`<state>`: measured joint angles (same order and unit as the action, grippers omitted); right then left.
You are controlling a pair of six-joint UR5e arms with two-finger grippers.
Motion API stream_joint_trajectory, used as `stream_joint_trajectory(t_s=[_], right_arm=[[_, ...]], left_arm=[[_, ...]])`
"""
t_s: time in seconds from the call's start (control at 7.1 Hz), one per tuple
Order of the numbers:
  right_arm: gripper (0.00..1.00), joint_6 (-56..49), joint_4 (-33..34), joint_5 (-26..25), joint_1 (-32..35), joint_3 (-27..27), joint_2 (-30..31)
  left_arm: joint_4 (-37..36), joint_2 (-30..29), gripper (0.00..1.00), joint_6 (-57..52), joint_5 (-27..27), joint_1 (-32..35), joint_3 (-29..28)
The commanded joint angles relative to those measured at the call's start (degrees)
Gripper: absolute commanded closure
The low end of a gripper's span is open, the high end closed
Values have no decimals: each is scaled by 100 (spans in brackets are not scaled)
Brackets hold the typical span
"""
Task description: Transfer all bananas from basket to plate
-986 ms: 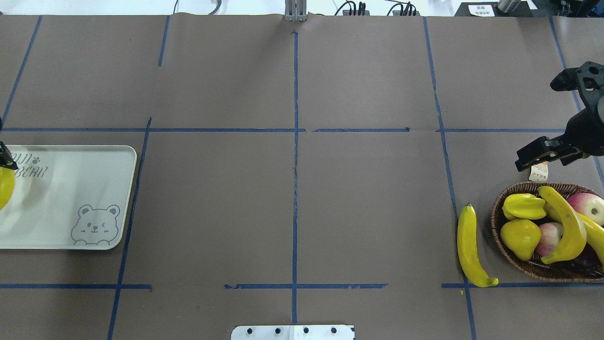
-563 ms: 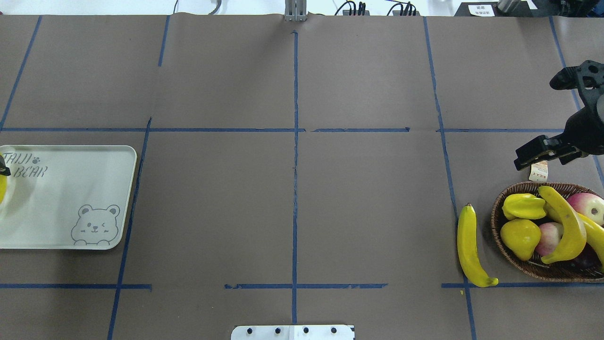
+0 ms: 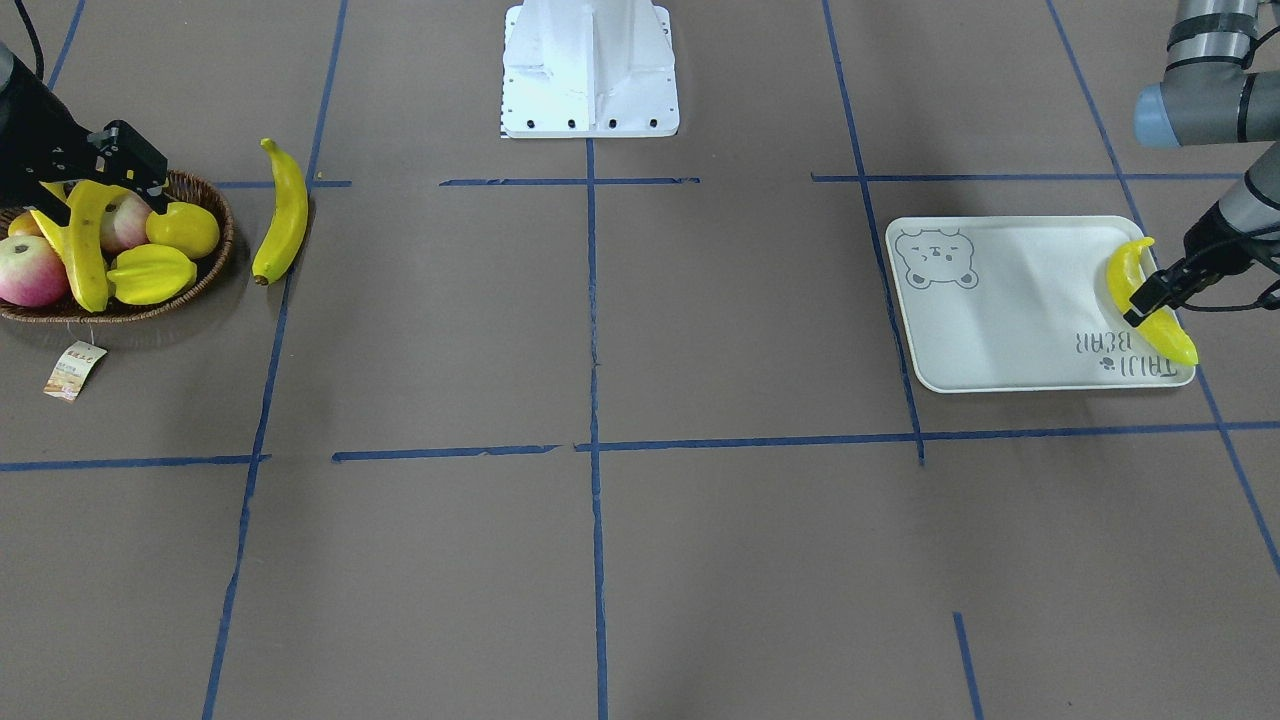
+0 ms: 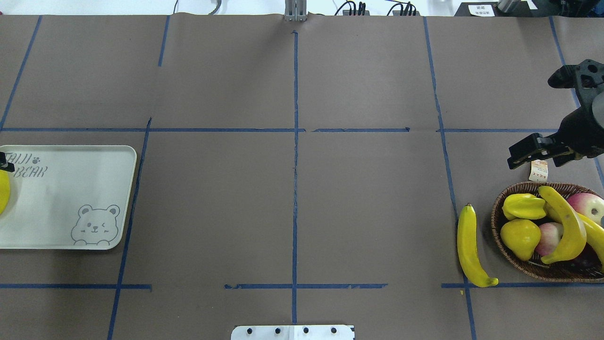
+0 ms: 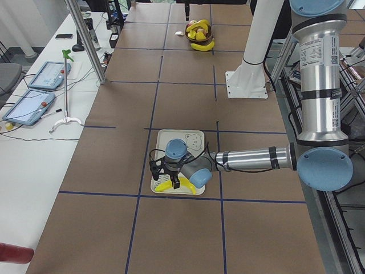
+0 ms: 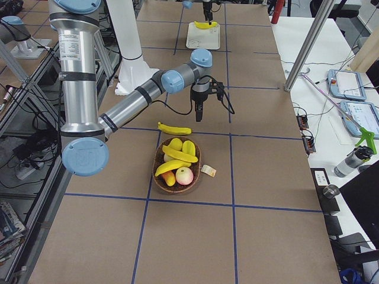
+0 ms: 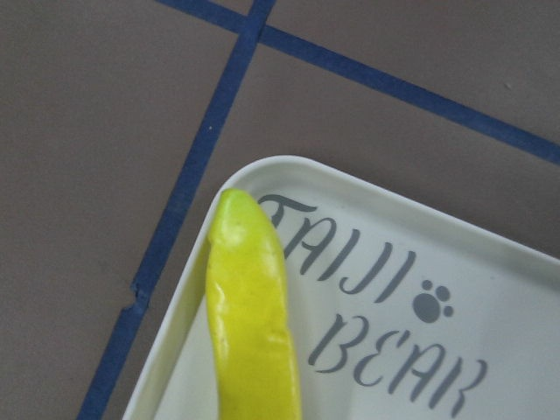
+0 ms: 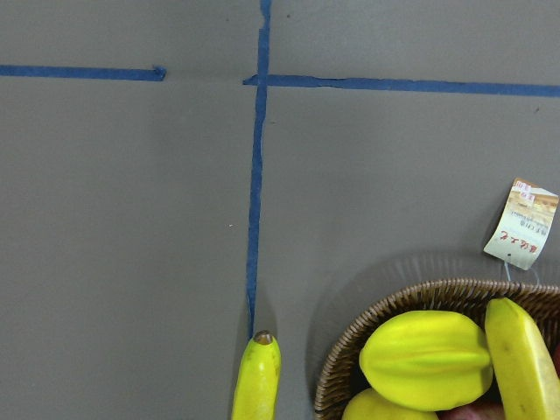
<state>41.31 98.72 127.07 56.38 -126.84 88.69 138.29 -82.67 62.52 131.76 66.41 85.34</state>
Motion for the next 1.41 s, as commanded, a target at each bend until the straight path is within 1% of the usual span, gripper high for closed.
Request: stream_joint_trajectory(t_s=[0.0, 0.14, 0.28, 0.42, 0.56, 0.7, 0.84, 0.99, 1.13, 1.27], right_arm=[[0, 1189, -11, -478, -747, -139, -236], [0, 2013, -46, -1160, -1456, -166, -247], [0, 2509, -411, -1611, -1959, -148, -186], [0, 2914, -633, -1772, -2382, -148, -2], [0, 2944, -670, -2000, -2682, -139, 234], [1, 2944, -687, -2063, -2833, -139, 428], [1, 2962, -1114, -2073, -2973, -131, 743], [1, 3093, -1832, -2090, -3062, -122, 1138], [1, 3381, -2518, -2247, -3341, -96, 1586], [1, 3688, -2968, -2431, -3527, -61, 1703]], left_arm=[[-22, -48, 0, -3, 482, 294, 490], [-30, -74, 0, -3, 499, 285, 632], [-31, -153, 0, -3, 499, 285, 633], [-31, -188, 0, 6, 499, 285, 633], [-31, -241, 0, 6, 491, 276, 633], [-31, -241, 0, 6, 490, 285, 633], [-31, -241, 0, 6, 490, 285, 642], [-31, -267, 0, 6, 490, 276, 642], [-31, -276, 0, 6, 490, 276, 651], [-31, -285, 0, 6, 490, 276, 651]])
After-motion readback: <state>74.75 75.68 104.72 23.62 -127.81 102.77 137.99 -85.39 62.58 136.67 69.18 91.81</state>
